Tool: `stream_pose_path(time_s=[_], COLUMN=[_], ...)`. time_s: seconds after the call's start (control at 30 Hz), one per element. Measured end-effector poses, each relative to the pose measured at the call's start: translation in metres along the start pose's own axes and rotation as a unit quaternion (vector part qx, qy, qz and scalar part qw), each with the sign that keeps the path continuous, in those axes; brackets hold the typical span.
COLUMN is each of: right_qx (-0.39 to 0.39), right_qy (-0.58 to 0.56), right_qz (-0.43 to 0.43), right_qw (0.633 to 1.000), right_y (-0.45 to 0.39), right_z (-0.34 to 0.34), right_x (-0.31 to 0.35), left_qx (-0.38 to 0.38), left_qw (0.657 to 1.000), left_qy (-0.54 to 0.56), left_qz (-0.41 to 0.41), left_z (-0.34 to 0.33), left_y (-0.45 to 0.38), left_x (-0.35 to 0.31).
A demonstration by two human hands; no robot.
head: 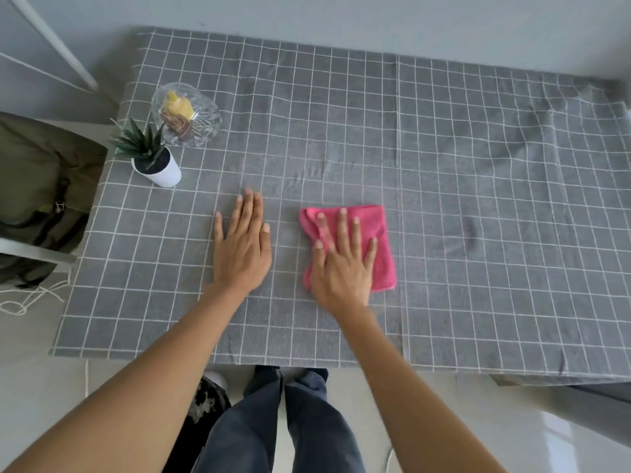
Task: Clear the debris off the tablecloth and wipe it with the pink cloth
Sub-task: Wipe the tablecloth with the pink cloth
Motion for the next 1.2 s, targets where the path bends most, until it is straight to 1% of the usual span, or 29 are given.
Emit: stream_pose_path(time_s=[0.1,0.2,0.27,0.4,0.47,0.53,0.57,0.67,0.73,0.87,0.93,1.07,1.13,1.2], right_qx=[0.007,-0.002,0.002,-0.018,-0.02,-0.017,-0.014,0.011,0.02,0.005,-0.005,-0.041,-0.054,-0.065], right_qy=[0.0,0.011,0.025,0.046,0.03,0.011,0.006,0.007,0.004,0.034,0.04,0.025,0.007,0.0], right_qz=[0.055,0.069,0.043,-0.066,-0.091,-0.1,-0.091,-0.02,0.014,0.032,-0.002,-0.129,-0.162,-0.175], right_qw=[0.998,0.998,0.999,0.997,0.995,0.995,0.996,1.0,1.0,0.999,0.999,0.991,0.985,0.982], right_y=[0.013,0.013,0.013,0.024,0.027,0.029,0.031,0.045,0.051,0.049,0.049,0.052,0.053,0.053], right_z=[-0.018,-0.013,-0.007,0.013,0.016,0.013,0.01,-0.011,-0.022,-0.016,-0.006,0.018,0.021,0.02], right_x=[0.033,0.023,-0.001,-0.059,-0.065,-0.054,-0.043,0.002,0.019,0.005,-0.02,-0.081,-0.09,-0.085], left_qx=[-0.008,-0.01,-0.009,-0.007,-0.007,-0.009,-0.01,-0.009,-0.01,-0.008,-0.006,-0.003,0.002,0.016], left_qw=[1.0,1.0,1.0,1.0,1.0,1.0,1.0,1.0,1.0,1.0,1.0,1.0,1.0,1.0], left_qy=[-0.003,0.0,0.001,-0.002,-0.007,-0.014,-0.015,-0.011,-0.007,-0.005,-0.006,-0.005,-0.001,0.007], left_qz=[-0.011,-0.019,-0.017,-0.017,-0.009,-0.002,0.0,0.007,0.007,-0.001,-0.002,-0.002,-0.003,0.001], left_z=[0.001,0.001,0.002,0.001,0.001,0.001,0.001,0.001,0.001,0.002,0.002,0.001,0.001,-0.001], left_y=[0.002,0.003,0.003,0.004,0.004,0.004,0.004,0.003,0.003,0.004,0.004,0.004,0.003,0.004], left_x=[0.0,-0.001,-0.001,0.0,0.0,0.0,-0.001,0.0,-0.001,-0.001,-0.001,0.0,0.0,0.001])
Point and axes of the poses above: each hand's wrist, its own y-axis away from the middle knuckle, its own z-axis out of the back of the hand, x = y × z, the point moved 9 cm from there along -y, towards the middle knuckle, and after that the axes turned 11 degrees about z, right-handed, at the moved point
